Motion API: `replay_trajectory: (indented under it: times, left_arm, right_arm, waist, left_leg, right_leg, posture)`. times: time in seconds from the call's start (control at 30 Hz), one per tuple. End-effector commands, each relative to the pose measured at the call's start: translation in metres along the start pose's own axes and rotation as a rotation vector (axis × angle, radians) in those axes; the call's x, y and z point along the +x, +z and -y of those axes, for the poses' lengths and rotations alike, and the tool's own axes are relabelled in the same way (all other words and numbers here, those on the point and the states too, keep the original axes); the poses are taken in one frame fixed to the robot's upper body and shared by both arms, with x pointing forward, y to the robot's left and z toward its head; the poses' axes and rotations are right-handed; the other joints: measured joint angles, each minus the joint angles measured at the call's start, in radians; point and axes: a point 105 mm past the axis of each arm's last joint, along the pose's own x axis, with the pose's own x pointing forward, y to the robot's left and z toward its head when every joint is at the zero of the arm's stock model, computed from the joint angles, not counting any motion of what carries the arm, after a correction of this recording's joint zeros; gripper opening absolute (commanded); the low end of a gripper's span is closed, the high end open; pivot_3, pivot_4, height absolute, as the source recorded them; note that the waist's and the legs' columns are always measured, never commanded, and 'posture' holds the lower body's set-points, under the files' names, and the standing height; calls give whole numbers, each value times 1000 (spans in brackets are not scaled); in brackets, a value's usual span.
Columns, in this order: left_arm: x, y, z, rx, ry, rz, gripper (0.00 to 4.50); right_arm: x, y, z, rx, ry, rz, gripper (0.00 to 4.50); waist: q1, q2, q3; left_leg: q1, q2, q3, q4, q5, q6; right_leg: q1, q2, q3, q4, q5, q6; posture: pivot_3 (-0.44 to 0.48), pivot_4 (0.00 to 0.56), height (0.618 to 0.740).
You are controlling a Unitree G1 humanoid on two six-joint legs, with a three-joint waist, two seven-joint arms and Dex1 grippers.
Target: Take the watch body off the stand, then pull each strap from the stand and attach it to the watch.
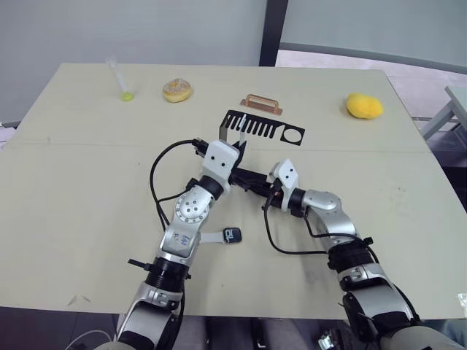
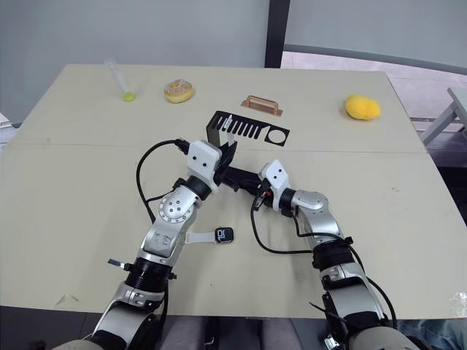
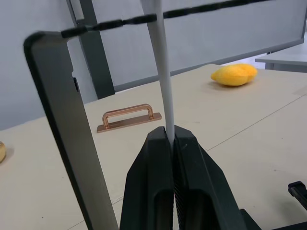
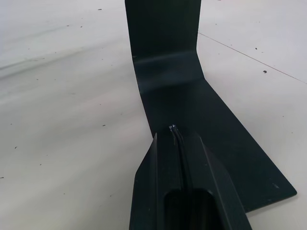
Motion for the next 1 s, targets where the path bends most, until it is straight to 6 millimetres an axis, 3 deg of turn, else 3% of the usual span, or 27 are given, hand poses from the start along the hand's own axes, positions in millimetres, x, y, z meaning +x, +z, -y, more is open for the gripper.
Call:
replay_trajectory:
  times: [0.03,0.27,0.53,0.73,0.93,1.0]
  left_arm:
    - [1,22,-1,-9,-3,95,29]
    - [-6,36,0,-6,-49,163,29]
    - [-35,45,-10,10,-107,202,29]
    - [-74,55,-26,-81,-255,262,29]
    - [-117,40,-53,-266,-460,85,29]
    - [-129,33,-58,-331,-544,-27,29]
  right_arm:
    - [0,-25,-4,47,-9,-83,0]
    - [0,-28,2,75,-60,-88,0]
    - [-1,-31,2,83,-63,-101,0]
    - [-1,-25,2,86,-67,-59,0]
    - [-17,-2,7,85,-43,57,0]
    - [-30,14,7,91,-29,153,0]
  waist:
    - [0,0,0]
    - [-1,0,0]
    - [-1,0,0]
    - [-4,0,0]
    - [-2,0,0]
    - [2,0,0]
  left_leg:
    - [0,0,0,0,0,0]
    - [0,0,0,0,0,0]
    - [0,0,0,0,0,0]
    - [1,1,0,-1,0,0]
    - [0,0,-1,-2,0,0]
    - [0,0,-2,-1,-1,2]
  right_leg:
    - [0,0,0,0,0,0]
    - [0,0,0,0,0,0]
    - [0,0,0,0,0,0]
    - [0,0,0,0,0,0]
    - [1,0,0,-1,0,0]
    - [1,-1,-1,-2,0,0]
  posture:
    - [0,150,740]
    - [0,150,740]
    - [0,150,740]
    - [0,150,740]
    - [0,150,740]
    - [0,150,740]
